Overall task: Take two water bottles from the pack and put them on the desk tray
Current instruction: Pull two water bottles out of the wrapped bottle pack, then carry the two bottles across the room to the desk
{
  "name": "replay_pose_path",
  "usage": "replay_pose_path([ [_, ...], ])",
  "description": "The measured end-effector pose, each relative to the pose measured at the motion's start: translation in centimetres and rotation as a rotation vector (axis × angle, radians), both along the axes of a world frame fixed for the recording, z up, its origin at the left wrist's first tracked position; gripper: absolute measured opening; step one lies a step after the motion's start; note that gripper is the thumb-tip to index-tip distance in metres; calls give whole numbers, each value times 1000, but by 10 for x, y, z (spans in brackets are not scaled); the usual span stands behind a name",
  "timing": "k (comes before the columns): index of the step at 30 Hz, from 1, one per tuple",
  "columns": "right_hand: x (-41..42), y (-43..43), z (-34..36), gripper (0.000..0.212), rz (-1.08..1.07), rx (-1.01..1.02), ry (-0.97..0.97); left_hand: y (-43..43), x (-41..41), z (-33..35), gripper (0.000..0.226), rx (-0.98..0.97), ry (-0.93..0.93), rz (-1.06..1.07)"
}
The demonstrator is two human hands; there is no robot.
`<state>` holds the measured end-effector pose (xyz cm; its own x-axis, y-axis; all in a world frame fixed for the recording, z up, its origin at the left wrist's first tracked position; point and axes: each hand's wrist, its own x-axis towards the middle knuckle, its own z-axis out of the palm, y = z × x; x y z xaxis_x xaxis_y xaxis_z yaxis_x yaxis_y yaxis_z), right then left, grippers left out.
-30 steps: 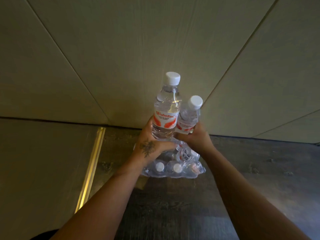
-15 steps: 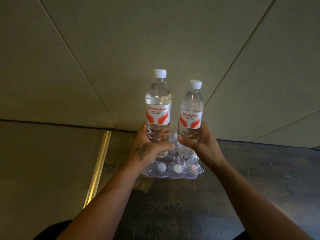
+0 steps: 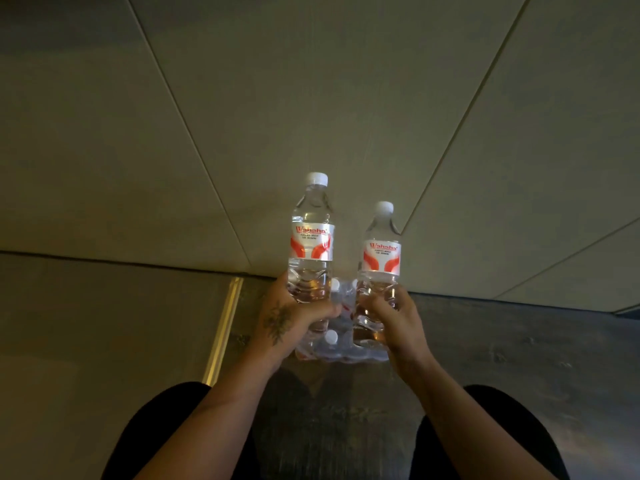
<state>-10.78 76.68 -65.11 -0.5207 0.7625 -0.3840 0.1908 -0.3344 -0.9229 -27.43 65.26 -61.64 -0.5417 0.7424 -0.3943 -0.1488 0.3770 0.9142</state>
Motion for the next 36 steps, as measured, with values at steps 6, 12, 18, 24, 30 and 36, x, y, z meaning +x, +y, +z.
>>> replay_pose_path([
  [6, 0, -4, 34, 72, 35, 31, -23, -11, 4, 31, 48, 23, 7, -18],
  [12, 20, -23, 152, 60, 17, -36, -51, -23, 18, 148, 52, 17, -54, -49],
  [18, 32, -44, 322, 43, 7, -63, -43, -44, 23, 314, 36, -24, -88, -63],
  [24, 40, -68, 494, 50, -7, -68, 24, -68, 31, 496, 41, -39, -72, -50],
  [30, 47, -78, 600, 66, -11, -26, 70, -84, 46, 612, 61, -28, -42, -19],
  [36, 61, -84, 629, 65, -58, -12, 126, -86, 63, 642, 78, -38, -38, 18],
])
